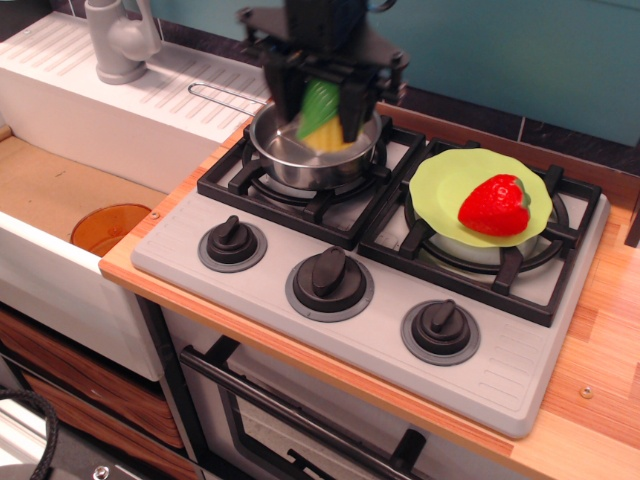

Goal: Put strawberry on plate and corncob in pot or pan on stove

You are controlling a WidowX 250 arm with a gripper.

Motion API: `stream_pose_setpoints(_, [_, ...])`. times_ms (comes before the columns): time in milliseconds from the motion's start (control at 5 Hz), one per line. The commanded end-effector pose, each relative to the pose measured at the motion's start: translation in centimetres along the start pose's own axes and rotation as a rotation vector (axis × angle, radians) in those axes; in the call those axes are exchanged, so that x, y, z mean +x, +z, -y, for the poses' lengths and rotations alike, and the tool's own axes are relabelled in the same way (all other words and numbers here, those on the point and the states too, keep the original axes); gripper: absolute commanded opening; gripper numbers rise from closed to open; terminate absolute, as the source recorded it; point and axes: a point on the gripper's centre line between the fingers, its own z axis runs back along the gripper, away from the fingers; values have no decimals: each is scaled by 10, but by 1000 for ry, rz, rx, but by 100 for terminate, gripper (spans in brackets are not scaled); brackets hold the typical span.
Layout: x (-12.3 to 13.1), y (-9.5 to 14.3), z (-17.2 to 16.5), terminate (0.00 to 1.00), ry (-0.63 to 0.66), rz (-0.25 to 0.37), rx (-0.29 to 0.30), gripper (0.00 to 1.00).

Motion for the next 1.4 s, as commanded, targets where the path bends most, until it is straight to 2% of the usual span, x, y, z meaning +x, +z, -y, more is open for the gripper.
stream_pose_setpoints(0, [36,-12,-8,0,-10,66,-30,0])
stream_pose_setpoints(400, [20,-23,5,0,36,90,-39,0])
stream_pose_setpoints(600, [15,-27,10,0,42,99,-46,100])
stream_pose_setpoints(1200, [10,6,15,0,39,51,-14,100])
